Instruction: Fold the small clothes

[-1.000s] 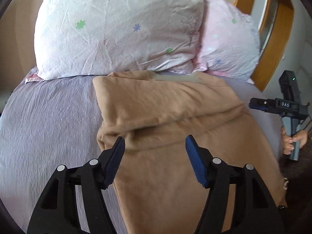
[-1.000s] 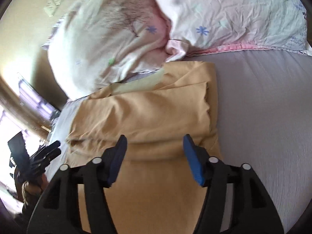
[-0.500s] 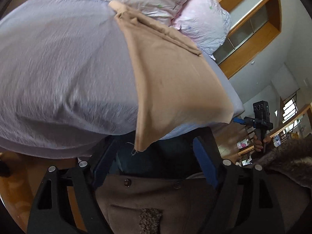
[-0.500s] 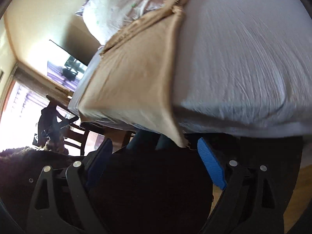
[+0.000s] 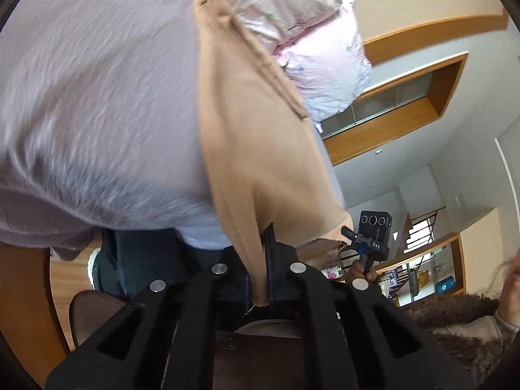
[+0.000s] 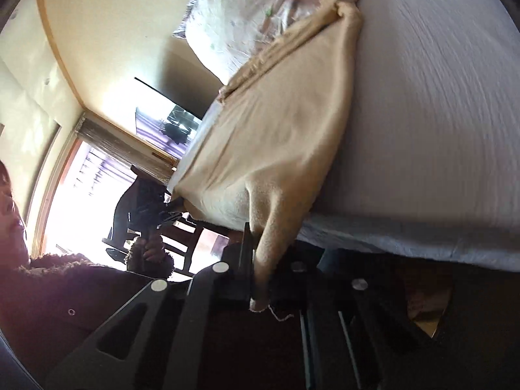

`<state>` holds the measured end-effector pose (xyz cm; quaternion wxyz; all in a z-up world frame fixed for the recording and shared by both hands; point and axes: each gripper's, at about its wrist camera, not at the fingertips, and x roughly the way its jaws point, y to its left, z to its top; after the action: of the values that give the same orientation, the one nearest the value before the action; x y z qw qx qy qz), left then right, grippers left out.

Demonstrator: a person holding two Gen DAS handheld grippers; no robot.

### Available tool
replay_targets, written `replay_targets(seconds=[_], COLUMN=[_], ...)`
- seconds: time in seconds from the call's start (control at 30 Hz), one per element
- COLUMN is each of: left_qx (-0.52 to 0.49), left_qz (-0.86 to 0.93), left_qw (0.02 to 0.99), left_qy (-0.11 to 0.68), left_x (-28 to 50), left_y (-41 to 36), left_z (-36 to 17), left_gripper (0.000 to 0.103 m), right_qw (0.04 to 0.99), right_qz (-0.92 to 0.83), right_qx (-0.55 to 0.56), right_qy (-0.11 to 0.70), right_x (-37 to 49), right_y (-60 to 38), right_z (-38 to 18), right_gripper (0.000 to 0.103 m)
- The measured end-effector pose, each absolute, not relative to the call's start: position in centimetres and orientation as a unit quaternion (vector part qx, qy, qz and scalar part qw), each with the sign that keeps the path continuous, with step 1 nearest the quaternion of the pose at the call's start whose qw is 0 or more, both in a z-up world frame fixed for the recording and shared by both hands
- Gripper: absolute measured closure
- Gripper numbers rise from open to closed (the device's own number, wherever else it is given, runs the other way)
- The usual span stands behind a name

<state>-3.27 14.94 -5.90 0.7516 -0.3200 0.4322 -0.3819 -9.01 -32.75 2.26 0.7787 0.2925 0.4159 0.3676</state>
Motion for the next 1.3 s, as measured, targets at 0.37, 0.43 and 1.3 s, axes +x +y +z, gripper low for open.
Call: replay_targets(seconds=[0.37,0.43,1.3], left_qx=[-0.3,-0.305,-0.291], left_qz=[-0.334,-0.299,-0.209], left_qw=[0.841,0.848,0.817], left_qy=[0.302,0.314,0.452], left_x=[13.0,18.2,24.2], left_y=[13.8,13.2,15.3], left_z=[7.7,6.9,2.9], left_gripper=[0.097,0.097,0.026], right_qw=[0.879,0.881,0.857], right_qz=[0.274,0.229,0.052], right_qx=[0.273,0.283,0.261], right_qy=[0.278,0.301,0.442], right_x=[10.9,16.4,22.2], right_y=[-33.3,-33.0,-30.7], right_z=[15.4,14.2,3.3], right_gripper=[0.096,0.096,0.029])
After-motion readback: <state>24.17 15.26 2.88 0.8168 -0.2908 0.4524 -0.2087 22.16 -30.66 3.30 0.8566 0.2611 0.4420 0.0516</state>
